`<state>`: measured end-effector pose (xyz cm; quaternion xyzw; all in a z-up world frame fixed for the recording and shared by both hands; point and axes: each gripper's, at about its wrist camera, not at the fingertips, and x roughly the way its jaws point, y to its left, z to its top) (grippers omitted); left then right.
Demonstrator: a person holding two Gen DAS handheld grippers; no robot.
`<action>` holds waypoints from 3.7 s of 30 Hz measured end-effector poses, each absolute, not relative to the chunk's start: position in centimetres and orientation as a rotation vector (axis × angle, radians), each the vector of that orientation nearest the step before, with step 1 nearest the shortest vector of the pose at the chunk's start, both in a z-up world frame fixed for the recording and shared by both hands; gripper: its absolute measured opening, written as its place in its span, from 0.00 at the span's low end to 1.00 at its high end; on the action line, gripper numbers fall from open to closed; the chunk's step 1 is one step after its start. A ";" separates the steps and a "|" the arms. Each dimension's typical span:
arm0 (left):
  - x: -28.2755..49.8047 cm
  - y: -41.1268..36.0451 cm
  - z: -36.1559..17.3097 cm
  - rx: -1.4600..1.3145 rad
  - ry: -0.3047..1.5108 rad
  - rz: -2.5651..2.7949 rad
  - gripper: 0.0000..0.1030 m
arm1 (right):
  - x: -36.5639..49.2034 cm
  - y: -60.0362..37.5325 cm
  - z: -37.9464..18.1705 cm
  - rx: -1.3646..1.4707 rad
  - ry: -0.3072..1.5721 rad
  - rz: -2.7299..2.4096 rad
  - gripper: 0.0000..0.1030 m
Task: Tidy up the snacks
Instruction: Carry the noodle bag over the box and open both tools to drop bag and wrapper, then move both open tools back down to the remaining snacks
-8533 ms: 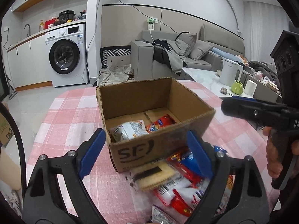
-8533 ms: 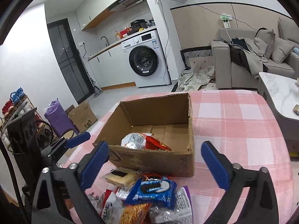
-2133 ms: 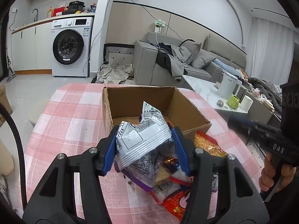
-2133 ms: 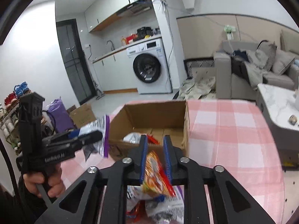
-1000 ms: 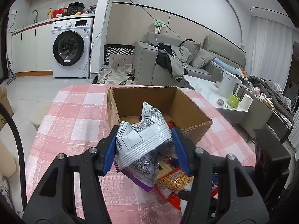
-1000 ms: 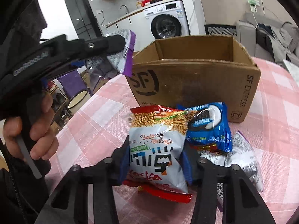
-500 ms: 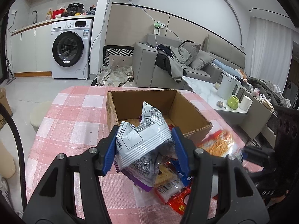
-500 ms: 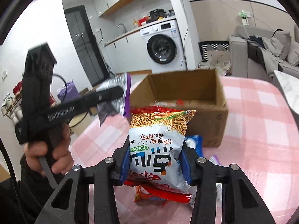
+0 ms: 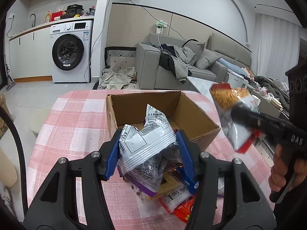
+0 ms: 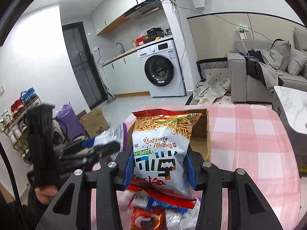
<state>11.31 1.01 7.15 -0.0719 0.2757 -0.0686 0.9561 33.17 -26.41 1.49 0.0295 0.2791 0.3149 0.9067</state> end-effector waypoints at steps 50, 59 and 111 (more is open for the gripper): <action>15.7 0.5 5.3 -0.055 0.591 -0.061 0.79 | 37.9 -25.2 -3.0 0.036 0.640 0.599 0.91; 11.3 -0.9 5.7 -0.039 0.575 -0.067 0.99 | 34.9 -28.4 -1.4 0.064 0.613 0.566 1.00; 7.6 -7.0 -2.8 0.031 0.812 -0.180 0.99 | 32.5 -30.6 -11.5 0.002 0.962 0.523 1.00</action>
